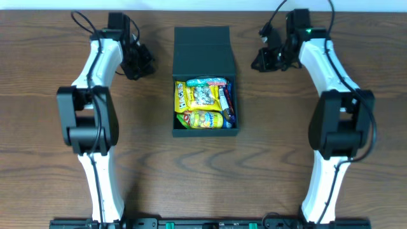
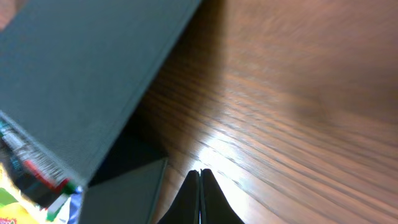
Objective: Pack container
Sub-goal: 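Push the box lid closed with both grippers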
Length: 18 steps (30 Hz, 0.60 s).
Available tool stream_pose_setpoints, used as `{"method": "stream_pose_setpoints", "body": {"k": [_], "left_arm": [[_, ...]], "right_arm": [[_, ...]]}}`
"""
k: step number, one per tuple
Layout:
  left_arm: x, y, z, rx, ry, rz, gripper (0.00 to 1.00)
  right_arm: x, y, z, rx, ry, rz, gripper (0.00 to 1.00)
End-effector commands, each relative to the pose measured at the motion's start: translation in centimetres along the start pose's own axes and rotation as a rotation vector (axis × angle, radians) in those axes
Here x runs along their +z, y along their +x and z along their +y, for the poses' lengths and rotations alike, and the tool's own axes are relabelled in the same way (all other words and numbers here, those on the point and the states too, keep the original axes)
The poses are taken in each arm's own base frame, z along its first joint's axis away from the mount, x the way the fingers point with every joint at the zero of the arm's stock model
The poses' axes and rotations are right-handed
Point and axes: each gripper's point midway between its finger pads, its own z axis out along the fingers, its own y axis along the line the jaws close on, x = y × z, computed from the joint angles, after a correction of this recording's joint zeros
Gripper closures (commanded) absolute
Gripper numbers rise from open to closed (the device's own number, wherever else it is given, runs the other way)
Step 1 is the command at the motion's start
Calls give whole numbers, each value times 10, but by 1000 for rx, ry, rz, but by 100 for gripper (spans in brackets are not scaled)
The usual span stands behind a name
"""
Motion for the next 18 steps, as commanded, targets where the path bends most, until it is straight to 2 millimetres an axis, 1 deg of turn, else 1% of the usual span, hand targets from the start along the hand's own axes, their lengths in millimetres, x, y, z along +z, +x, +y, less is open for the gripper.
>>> {"method": "stream_pose_setpoints", "body": {"k": [1, 3, 6, 7, 12, 18], "left_arm": [[9, 7, -18, -79, 109, 66, 94], [15, 1, -22, -98, 122, 45, 94], [20, -3, -41, -101, 202, 44, 94], [22, -3, -43, -113, 210, 48, 94], [40, 6, -44, -156, 225, 100, 94], [47, 11, -44, -167, 229, 128, 94]], "right_arm": [[19, 4, 17, 50, -143, 15, 99], [32, 4, 15, 81, -172, 16, 99], [43, -3, 18, 97, -241, -12, 98], [46, -4, 17, 107, -250, -16, 99], [60, -1, 18, 145, -307, -7, 99], [68, 1, 24, 133, -328, -1, 99]]}}
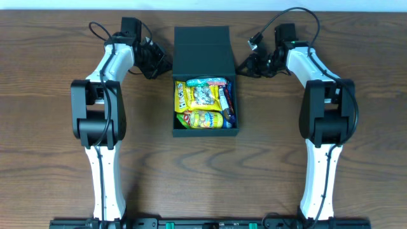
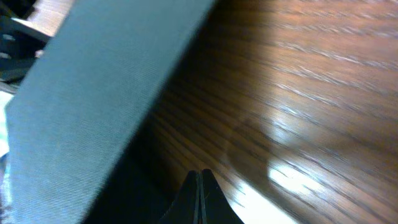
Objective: Pack container
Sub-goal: 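Push the box lid closed with both grippers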
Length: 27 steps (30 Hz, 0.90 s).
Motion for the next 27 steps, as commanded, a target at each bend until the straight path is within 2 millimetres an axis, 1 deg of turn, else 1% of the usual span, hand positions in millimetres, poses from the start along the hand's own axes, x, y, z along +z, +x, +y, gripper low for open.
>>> {"method": "stream_pose_setpoints", "body": {"k": [1, 4, 6, 10, 13, 17, 19, 24, 27], "left_arm": [[9, 4, 3, -37, 11, 38, 94], [13, 5, 3, -50, 8, 41, 94], [13, 3, 0, -42, 20, 33, 94], [13, 3, -14, -41, 83, 46, 94], [12, 4, -20, -38, 111, 59, 94], [11, 6, -24, -24, 136, 74, 94], [10, 6, -29, -8, 157, 81, 94], [7, 10, -42, 40, 220, 106, 94], [3, 12, -49, 75, 256, 124, 94]], "right_arm": [[12, 3, 12, 4, -65, 14, 99], [14, -3, 19, -4, -100, -4, 99], [14, -4, 22, -8, -117, -7, 99], [13, -6, 31, -24, -171, -14, 99], [11, -10, 38, -51, -216, -28, 99], [0, -13, 54, -140, -335, -52, 99], [-5, -13, 58, -157, -373, -59, 99], [-17, -17, 64, -187, -415, -80, 99], [-29, -22, 75, -238, -422, -104, 99]]}}
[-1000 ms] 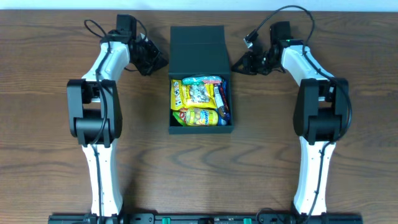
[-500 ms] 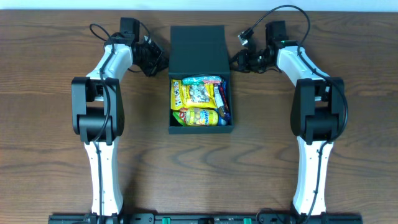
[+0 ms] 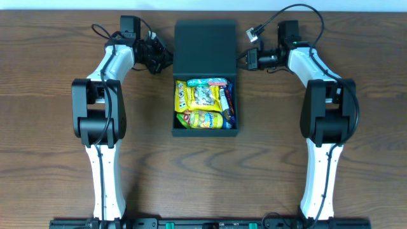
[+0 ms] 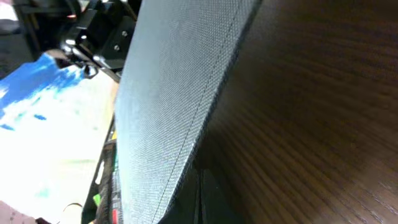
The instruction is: Pack container
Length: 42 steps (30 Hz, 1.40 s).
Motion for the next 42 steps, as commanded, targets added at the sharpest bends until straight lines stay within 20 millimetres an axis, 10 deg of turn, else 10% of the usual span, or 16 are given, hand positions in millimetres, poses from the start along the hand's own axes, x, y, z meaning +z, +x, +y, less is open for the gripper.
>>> {"method": "stream_pose_setpoints", "body": {"k": [1, 9, 22, 30, 42], "left_arm": [[5, 11, -14, 55, 62, 70, 94], [-18, 15, -59, 215, 143, 56, 94], [-110, 66, -147, 635, 196, -57, 94], [-155, 103, -156, 828, 93, -111, 94], [-208, 103, -123, 686, -238, -299, 94]], "right_arm": [[-9, -12, 35, -102, -94, -21, 99], [-33, -39, 72, -245, 34, -68, 99], [-75, -45, 162, -473, 80, -88, 99], [-102, -21, 193, -586, 223, -17, 99], [-154, -25, 203, -569, 542, -61, 99]]}}
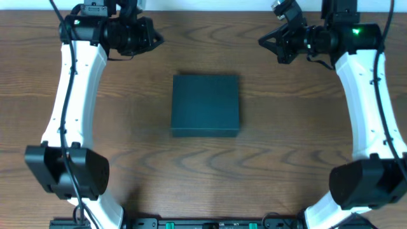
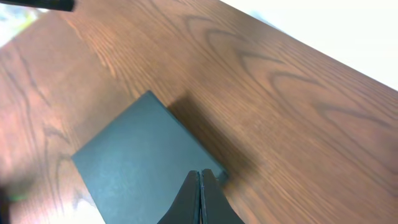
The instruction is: Pack container
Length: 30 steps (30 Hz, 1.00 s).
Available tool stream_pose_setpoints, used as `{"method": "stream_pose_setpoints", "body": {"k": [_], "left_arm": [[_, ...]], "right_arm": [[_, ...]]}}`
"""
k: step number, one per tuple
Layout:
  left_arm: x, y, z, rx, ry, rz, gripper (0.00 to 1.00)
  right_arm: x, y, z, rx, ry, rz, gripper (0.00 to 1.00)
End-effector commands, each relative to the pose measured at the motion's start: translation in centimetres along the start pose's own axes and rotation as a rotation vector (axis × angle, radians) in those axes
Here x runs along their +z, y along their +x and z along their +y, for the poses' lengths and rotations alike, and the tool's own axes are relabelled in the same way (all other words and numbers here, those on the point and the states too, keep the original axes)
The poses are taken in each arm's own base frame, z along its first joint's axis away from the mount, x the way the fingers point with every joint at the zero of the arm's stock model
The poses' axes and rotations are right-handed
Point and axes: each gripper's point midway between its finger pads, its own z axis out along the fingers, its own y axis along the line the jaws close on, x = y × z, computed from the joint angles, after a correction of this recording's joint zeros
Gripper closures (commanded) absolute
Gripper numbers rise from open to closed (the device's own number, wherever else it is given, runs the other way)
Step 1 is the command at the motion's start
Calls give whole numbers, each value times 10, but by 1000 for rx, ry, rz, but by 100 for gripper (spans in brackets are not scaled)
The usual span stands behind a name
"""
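The dark green box (image 1: 206,105) lies in the middle of the table with its lid down, so its contents are hidden. In the right wrist view the box (image 2: 143,162) shows below and to the left of the fingers. My right gripper (image 1: 263,42) (image 2: 200,173) is shut on nothing and raised to the box's back right. Opposite it, my left gripper (image 1: 158,39) hangs to the back left, its fingers drawn to a point, also holding nothing. Neither gripper touches the box.
Bare wooden table (image 1: 286,146) surrounds the box on all sides. The table's far edge (image 2: 323,56) runs behind the box, with a pale surface beyond it. Both white arms reach in from the left and right sides.
The lid, then lifted between the two shut grippers with the snacks showing, now lies flat over the box. Both grippers have moved outward and stand higher, clear of the box.
First the box lay open, lid flat behind it, snacks in view, grippers off to each side. Then both shut grippers were at the lid's side edges. Then the lid stood partly raised between them. Now the box is closed and both arms are withdrawn.
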Motion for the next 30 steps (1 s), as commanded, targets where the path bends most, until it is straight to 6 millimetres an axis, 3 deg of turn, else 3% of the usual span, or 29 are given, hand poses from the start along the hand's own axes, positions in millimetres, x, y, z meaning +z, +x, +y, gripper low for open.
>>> {"method": "stream_pose_setpoints", "body": {"k": [1, 8, 11, 14, 16, 19, 24, 26, 30], "left_arm": [[-34, -4, -3, 14, -84, -74, 94], [-69, 29, -10, -17, -137, -28, 94], [-91, 55, -10, 17, -202, 16, 94], [-106, 77, -21, 73, -195, 41, 94], [-117, 114, -28, 159, -201, 80, 94], [-123, 151, -28, 196, -181, 83, 94], [-121, 239, -16, 190, -70, 111, 94], [-117, 273, -3, 175, -53, 80, 94], [-117, 303, 9, 113, -37, 9, 94]], "right_arm": [[-27, -8, 2, -10, 72, -23, 99], [-72, -14, 26, -29, 102, -69, 99], [-96, 1, 58, -75, 81, -33, 98], [-115, 2, 97, -123, 1, -91, 98], [-121, 32, 121, -113, 1, -60, 98], [-120, 82, 141, -42, -19, 8, 99], [-110, 170, 181, 83, -70, 28, 98], [-106, 210, 196, 146, -64, 20, 98], [-105, 244, 211, 210, -42, -34, 99]]}}
